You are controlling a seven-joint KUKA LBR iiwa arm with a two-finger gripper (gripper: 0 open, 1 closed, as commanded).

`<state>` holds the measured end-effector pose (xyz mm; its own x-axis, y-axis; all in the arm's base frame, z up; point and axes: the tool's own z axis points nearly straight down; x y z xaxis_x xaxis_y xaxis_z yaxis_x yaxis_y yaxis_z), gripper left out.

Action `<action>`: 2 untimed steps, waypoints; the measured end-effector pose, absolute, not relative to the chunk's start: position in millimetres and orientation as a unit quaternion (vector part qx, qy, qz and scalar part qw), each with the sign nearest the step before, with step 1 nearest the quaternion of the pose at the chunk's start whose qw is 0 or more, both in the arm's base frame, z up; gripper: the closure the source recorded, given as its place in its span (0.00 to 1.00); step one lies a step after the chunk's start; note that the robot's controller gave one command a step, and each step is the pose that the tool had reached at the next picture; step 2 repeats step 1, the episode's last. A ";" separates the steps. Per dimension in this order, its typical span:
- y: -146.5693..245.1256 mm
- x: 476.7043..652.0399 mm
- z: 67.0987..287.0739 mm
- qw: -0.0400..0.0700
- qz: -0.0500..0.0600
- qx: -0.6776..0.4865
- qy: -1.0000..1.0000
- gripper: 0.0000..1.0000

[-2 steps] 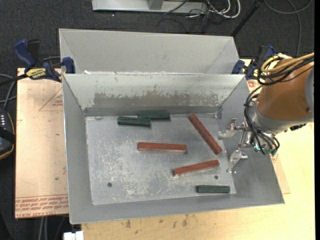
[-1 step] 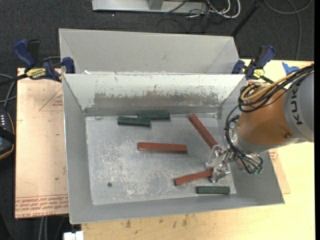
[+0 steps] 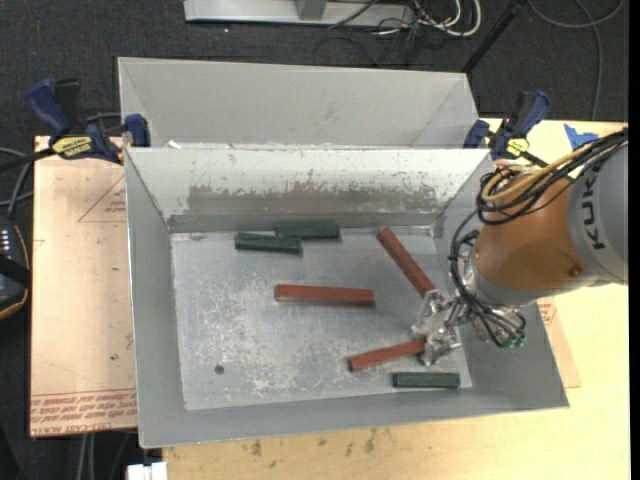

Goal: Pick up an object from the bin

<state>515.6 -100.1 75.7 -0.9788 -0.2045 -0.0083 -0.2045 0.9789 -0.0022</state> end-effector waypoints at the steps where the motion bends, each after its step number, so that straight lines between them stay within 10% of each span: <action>1: -123.5 539.2 269.9 0.005 -0.002 -0.122 0.993 1.00; 2: -123.5 539.2 269.9 0.005 -0.002 -0.122 0.993 1.00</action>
Offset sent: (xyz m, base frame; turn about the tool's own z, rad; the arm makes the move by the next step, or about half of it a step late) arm 0.0000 0.0000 0.0000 0.0000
